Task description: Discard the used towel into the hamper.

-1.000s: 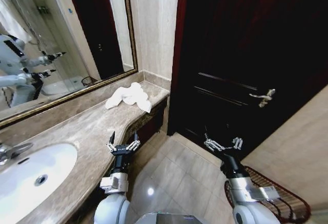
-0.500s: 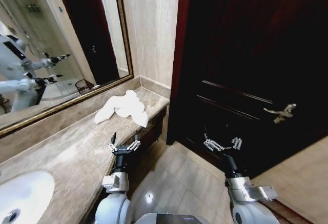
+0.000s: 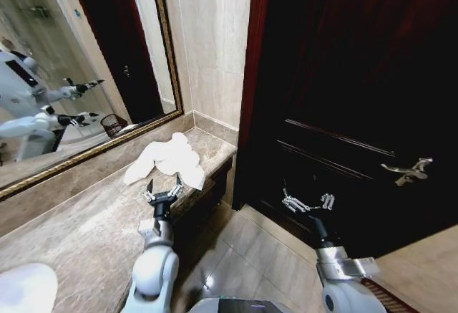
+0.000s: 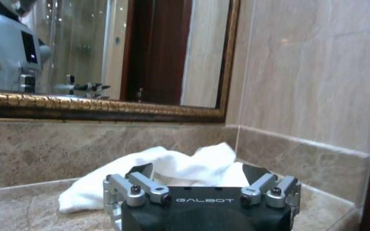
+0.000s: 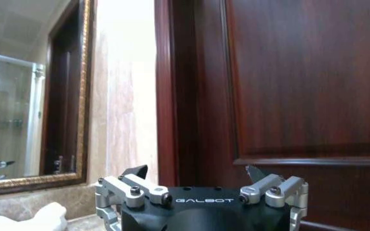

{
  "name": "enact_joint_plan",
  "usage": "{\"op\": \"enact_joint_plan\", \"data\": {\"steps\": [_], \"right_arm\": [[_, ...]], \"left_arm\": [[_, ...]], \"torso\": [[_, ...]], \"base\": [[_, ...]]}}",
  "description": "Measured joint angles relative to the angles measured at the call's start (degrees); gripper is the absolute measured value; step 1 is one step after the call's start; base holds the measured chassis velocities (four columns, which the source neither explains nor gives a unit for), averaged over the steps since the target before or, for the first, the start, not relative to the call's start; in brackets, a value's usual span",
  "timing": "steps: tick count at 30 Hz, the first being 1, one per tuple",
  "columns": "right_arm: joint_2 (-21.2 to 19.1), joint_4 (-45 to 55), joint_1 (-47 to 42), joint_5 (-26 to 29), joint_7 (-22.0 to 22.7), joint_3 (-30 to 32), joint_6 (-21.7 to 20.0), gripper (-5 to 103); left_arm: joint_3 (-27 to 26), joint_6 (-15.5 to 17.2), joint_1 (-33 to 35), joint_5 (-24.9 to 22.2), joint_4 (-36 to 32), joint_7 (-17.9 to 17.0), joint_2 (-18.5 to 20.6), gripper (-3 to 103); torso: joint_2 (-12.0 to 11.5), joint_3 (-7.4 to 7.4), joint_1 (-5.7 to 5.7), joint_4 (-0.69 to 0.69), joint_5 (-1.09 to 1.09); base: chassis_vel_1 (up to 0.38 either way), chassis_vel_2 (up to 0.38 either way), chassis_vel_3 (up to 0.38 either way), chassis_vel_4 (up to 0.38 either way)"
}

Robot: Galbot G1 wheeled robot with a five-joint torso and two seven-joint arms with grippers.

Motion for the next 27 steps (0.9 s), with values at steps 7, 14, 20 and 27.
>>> {"op": "enact_joint_plan", "data": {"steps": [7, 14, 20, 27], "right_arm": [[-0.79, -1.02, -0.11, -0.06, 0.20, 1.05, -0.37, 100], [-0.80, -1.72, -0.38, 0.02, 0.06, 1.88, -0.63, 100], [-0.63, -2.72, -0.43, 0.81, -0.08, 2.45, -0.79, 100], [-0.50, -4.56, 0.59, 3.27, 1.09, 3.06, -1.46, 100]], "left_arm": [[-1.89, 4.69, -8.74, -1.65, 6.68, 1.56, -0.01, 98], [-2.46, 6.63, -15.07, -2.59, 11.87, 1.88, -0.01, 98], [-3.19, 7.57, -22.23, -4.20, 16.91, -0.55, 0.06, 98], [-5.01, 10.85, -28.37, -9.87, 22.44, -3.83, 1.32, 98]], "torso": [[-0.01, 0.02, 0.07, 0.01, 0.01], [-0.01, 0.02, 0.06, 0.01, 0.01], [-0.01, 0.02, 0.06, 0.01, 0.03], [-0.01, 0.02, 0.06, -0.02, -0.02]], "base": [[0.000, 0.000, 0.000, 0.000], [0.000, 0.000, 0.000, 0.000], [0.000, 0.000, 0.000, 0.000], [0.000, 0.000, 0.000, 0.000]]}}
